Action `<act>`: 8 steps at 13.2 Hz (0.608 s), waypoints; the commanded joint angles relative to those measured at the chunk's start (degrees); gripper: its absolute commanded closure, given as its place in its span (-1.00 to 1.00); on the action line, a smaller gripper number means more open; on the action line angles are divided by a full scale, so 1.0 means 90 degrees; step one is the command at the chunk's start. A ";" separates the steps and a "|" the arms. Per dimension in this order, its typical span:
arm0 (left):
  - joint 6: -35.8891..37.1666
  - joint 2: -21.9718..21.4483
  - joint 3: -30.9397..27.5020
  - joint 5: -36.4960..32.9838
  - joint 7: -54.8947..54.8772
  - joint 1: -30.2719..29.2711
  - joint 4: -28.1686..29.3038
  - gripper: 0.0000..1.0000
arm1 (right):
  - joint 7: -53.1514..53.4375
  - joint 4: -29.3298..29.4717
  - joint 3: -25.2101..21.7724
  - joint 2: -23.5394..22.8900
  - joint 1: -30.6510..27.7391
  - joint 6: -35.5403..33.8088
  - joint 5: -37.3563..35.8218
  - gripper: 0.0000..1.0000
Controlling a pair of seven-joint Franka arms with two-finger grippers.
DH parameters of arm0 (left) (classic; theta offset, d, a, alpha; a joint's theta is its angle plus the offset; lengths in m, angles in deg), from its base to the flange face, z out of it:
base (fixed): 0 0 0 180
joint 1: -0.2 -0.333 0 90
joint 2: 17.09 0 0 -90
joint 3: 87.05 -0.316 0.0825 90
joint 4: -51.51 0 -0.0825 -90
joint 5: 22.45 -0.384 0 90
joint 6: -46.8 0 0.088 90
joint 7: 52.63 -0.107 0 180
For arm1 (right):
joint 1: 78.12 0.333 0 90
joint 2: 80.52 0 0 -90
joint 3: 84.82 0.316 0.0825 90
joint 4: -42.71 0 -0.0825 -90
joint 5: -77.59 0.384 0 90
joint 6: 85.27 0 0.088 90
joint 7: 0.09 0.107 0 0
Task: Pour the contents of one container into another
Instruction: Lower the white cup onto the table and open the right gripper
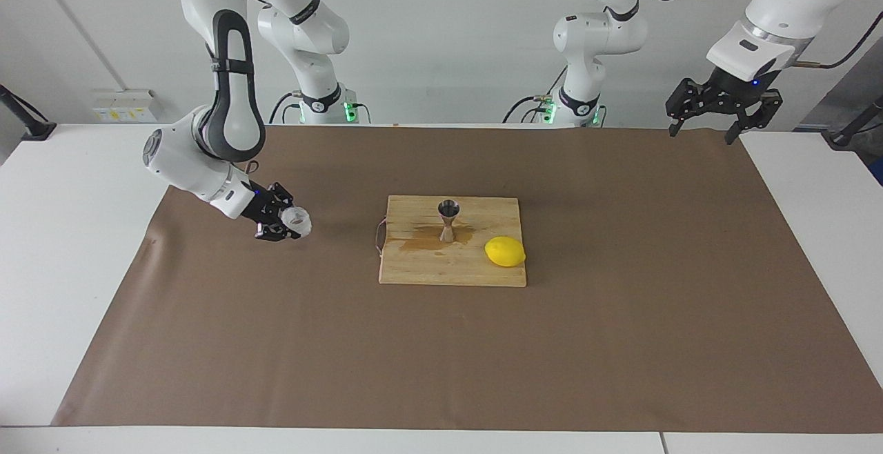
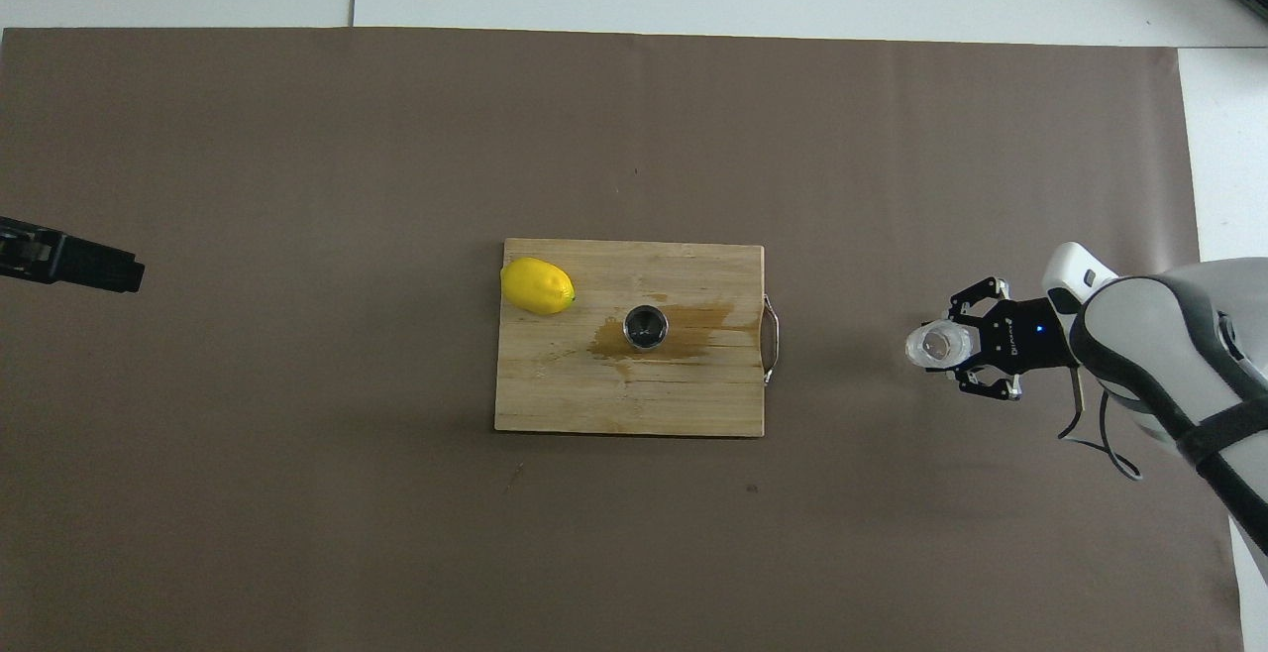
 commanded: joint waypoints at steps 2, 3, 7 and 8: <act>-0.0101 0.0014 -0.0049 -0.0103 -0.0002 0.0089 0.0002 -1.00 | -0.0375 -0.0096 0.0107 -0.0100 -0.0116 0.0247 0.0372 0.21; -0.0101 0.0014 -0.0049 -0.0103 -0.0002 0.0089 0.0002 -1.00 | -0.0385 -0.0106 0.0107 -0.0120 -0.0116 0.0257 0.0372 0.18; -0.0101 0.0014 -0.0049 -0.0103 -0.0002 0.0099 0.0012 -1.00 | -0.0385 -0.0233 0.0107 -0.0130 -0.0116 0.0345 0.0372 -0.39; -0.0101 0.0014 -0.0049 -0.0103 -0.0002 0.0099 0.0002 -1.00 | -0.0366 -0.0233 0.0107 -0.0130 -0.0116 0.0297 0.0372 -0.76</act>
